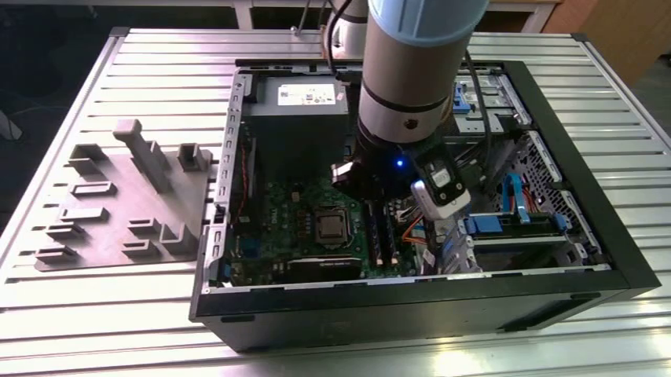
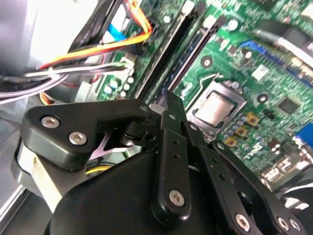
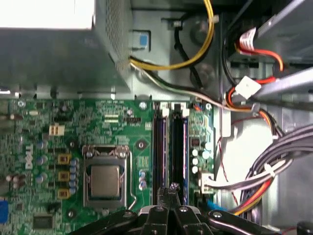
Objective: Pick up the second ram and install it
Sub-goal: 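Press down the second ram until it locks into place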
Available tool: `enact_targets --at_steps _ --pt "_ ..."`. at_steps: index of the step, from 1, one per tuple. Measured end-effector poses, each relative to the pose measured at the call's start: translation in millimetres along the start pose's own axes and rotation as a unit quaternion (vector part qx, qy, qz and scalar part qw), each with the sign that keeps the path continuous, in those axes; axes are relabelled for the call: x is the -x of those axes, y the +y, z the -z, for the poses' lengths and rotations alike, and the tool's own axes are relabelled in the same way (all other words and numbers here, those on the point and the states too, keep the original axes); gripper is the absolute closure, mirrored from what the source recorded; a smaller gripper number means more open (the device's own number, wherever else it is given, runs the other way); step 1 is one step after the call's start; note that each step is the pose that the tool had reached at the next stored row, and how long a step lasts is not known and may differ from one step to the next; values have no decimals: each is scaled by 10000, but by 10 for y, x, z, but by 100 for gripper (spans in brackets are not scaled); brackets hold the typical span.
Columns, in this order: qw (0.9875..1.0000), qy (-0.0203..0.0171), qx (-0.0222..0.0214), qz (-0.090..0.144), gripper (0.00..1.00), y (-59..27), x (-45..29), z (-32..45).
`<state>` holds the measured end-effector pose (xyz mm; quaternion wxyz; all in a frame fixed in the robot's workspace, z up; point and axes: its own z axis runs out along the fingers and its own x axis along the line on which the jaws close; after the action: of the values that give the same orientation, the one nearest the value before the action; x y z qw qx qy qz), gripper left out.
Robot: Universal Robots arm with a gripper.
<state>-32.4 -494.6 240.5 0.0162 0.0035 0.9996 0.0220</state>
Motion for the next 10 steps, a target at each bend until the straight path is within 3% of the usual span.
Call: enact_targets --at_steps 10 --pt "10000 0 1 0 90 28 1 42"
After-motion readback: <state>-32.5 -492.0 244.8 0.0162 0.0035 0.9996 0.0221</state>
